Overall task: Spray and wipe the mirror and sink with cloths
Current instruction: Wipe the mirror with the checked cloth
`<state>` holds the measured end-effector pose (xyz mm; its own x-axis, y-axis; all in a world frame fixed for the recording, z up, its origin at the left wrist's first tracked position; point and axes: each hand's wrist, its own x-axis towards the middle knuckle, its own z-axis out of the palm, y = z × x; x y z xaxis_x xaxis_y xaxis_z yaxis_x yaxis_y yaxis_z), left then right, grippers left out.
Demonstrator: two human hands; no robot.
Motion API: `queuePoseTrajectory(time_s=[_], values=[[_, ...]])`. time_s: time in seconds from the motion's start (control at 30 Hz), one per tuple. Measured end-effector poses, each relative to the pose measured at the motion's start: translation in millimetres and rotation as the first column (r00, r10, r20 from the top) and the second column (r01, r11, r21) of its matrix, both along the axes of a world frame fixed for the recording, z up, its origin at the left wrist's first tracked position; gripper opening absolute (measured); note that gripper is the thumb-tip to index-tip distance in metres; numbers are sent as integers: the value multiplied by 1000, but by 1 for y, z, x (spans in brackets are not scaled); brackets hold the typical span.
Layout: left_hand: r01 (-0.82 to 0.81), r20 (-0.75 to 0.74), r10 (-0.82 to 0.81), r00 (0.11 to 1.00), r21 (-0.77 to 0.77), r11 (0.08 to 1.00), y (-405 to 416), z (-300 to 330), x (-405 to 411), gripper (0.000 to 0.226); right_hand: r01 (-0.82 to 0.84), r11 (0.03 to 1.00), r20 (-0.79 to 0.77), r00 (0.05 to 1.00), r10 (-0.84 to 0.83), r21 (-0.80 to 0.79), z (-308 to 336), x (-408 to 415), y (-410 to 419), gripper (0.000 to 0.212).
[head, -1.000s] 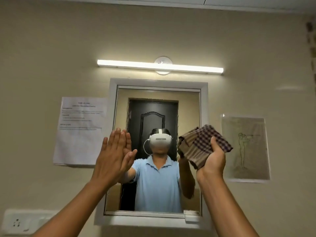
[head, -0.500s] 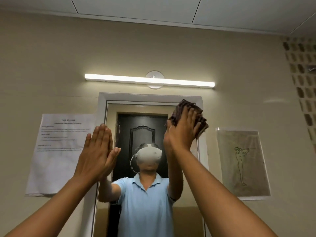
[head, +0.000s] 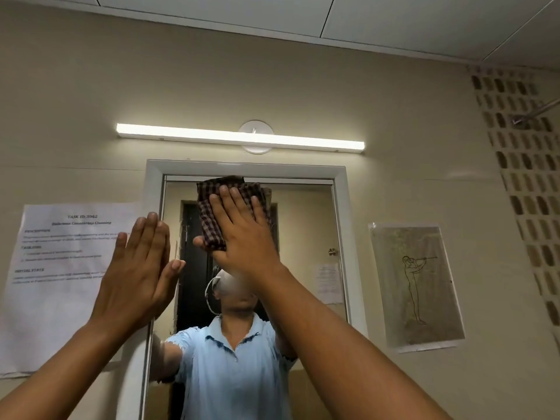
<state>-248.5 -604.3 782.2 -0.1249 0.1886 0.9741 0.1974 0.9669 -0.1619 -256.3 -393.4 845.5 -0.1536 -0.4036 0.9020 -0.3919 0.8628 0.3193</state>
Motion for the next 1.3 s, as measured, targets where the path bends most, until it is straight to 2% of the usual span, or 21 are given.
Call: queuePoseTrajectory(time_s=[0.13, 0.27, 0.37, 0.47, 0.6, 0.8, 1.03, 1.3], values=[[-1, -15, 1, 1000, -6, 1000, 0, 0, 1, 71, 54, 999, -63, 997, -53, 8, 1, -5, 33, 89], [-11, -13, 10, 1000, -11, 1000, -1, 0, -1, 71, 58, 973, -32, 997, -67, -222, 1, -3, 85, 85], [-10, -20, 9, 1000, -18, 1000, -2, 2, -1, 71, 91, 950, -46, 993, -110, -299, -1, -7, 118, 83], [2, -27, -2, 1000, -15, 1000, -3, 8, 0, 70, 140, 914, -48, 984, -171, -380, -9, -14, 119, 84], [26, -39, -26, 999, -6, 1000, -5, 9, 1, 66, 107, 876, -22, 991, -132, -471, -21, -11, 88, 90], [107, -45, -106, 993, 14, 994, -6, 7, -1, 65, 36, 960, -41, 998, -50, -278, -13, 0, 14, 89], [169, -44, -168, 985, 27, 985, -7, 4, 1, 67, 15, 998, -58, 998, -18, -58, 14, 0, -66, 81], [252, -59, -249, 967, 35, 967, -6, 2, 5, 62, -15, 999, -36, 999, 14, -28, 5, 1, -84, 77]])
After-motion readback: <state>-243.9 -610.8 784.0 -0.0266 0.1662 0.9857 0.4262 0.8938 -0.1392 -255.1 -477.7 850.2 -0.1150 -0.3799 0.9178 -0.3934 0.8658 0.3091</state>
